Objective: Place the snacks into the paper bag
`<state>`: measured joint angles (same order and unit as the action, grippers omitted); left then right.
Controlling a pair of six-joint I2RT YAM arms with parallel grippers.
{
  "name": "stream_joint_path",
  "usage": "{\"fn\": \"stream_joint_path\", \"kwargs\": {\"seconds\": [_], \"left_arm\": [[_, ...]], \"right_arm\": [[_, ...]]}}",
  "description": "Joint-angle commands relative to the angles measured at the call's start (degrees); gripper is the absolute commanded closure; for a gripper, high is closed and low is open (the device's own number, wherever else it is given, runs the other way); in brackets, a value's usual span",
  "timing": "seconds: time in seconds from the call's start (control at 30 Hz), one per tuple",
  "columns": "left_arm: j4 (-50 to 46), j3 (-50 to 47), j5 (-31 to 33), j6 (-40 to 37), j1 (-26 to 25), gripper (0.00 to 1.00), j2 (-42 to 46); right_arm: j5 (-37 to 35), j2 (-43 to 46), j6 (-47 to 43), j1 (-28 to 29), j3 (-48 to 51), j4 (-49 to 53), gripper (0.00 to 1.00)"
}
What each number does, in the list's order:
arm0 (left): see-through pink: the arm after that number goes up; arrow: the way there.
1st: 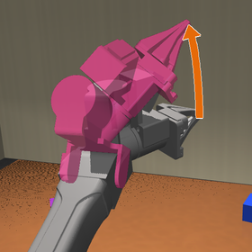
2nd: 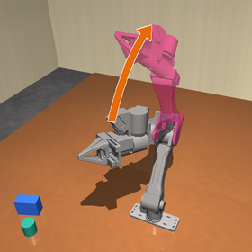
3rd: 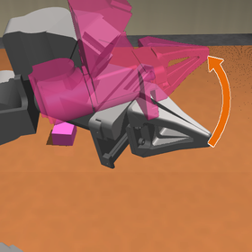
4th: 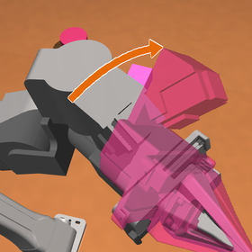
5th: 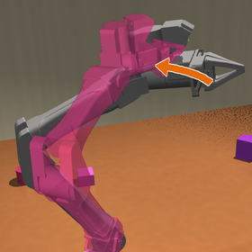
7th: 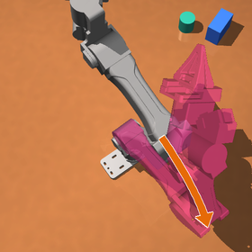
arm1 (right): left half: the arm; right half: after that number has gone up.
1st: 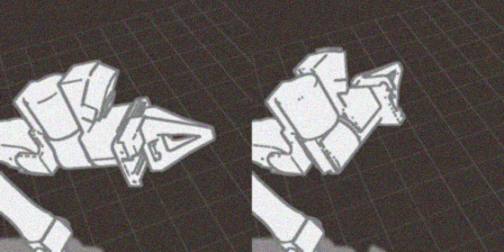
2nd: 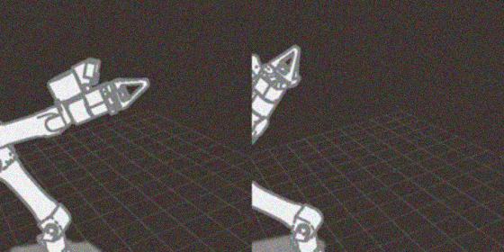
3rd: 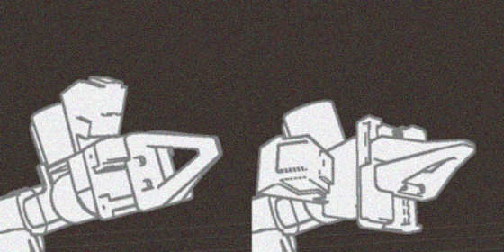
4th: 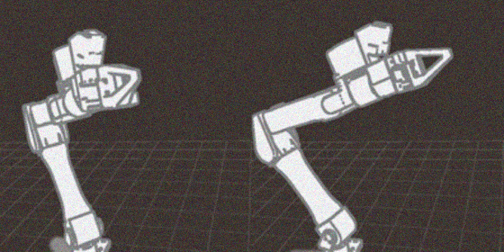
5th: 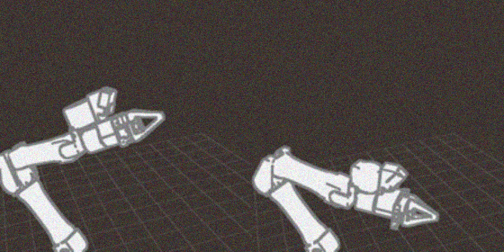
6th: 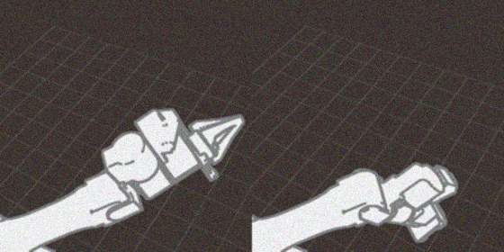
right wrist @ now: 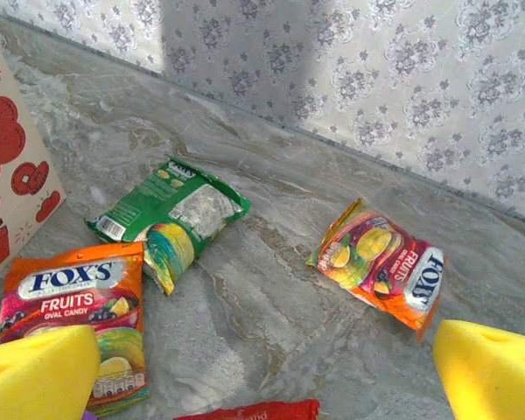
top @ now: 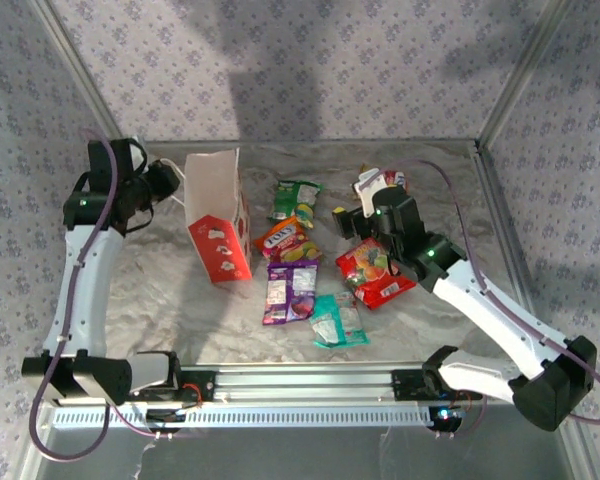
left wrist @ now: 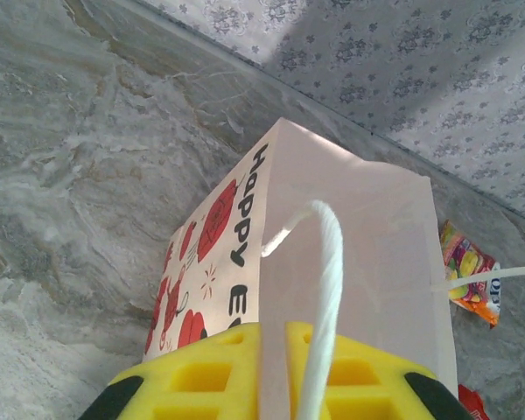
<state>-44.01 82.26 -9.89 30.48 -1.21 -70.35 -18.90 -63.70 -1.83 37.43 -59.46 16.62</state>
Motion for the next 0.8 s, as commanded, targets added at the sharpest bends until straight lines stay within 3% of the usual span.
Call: {"fn": "stream_joint_path", "kwargs": {"seconds": [0.0,0.4,0.77], "left_arm": [[3.85,-1.33,-0.90,1.22,0.93,0.88,2.87],[7.61,-6.17,-5.55,2.85,2.74,0.90,5.48],[10.52,-12.47,-5.39,5.72,3.50,0.89,7.80]], "right_arm": [[-0.79,1.45,3.23,-0.45,1.42,0.90,0.00],[-1.15,2.59,5.25,-0.90,2.85,2.34,0.00],[-1.36,3.41,7.70,-1.96,4.77,3.06,0.00]]}}
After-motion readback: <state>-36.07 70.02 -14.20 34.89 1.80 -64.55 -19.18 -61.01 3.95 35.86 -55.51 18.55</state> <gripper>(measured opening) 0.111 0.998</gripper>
